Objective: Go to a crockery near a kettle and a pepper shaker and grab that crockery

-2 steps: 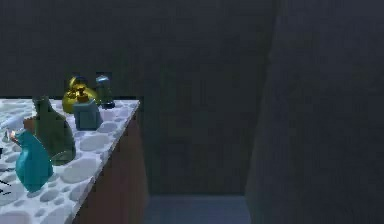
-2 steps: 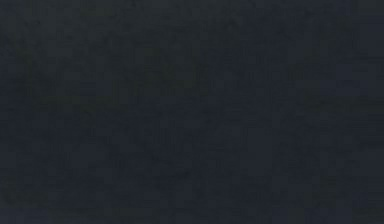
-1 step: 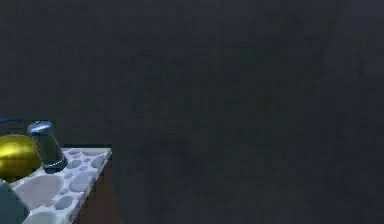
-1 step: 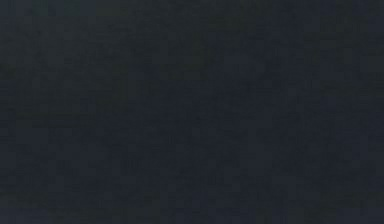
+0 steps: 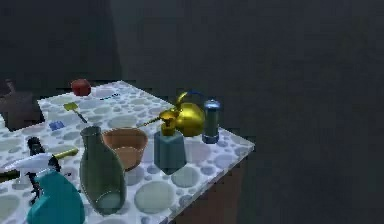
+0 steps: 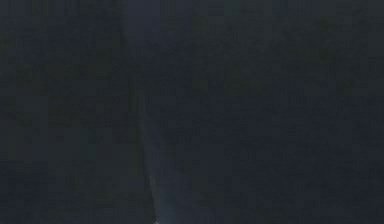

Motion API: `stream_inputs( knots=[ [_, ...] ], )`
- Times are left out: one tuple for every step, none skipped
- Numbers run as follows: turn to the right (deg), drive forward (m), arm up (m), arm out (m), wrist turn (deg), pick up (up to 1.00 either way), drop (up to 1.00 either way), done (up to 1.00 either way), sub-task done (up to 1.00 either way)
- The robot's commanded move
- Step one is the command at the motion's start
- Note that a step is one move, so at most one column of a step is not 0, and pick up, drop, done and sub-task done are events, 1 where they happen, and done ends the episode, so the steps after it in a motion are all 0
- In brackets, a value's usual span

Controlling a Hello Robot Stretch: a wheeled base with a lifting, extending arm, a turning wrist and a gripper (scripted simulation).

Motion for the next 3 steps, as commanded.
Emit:
stream_inputs(
  knots=[
    [-45.0,0.0,0.0,0.0,0.0,0.0,0.0,0.0,0.0],
    [-45.0,0.0,0.0,0.0,0.0,0.0,0.0,0.0,0.0],
    [-18.0,0.0,0.0,0.0,0.0,0.0,0.0,0.0,0.0]
  ],
)
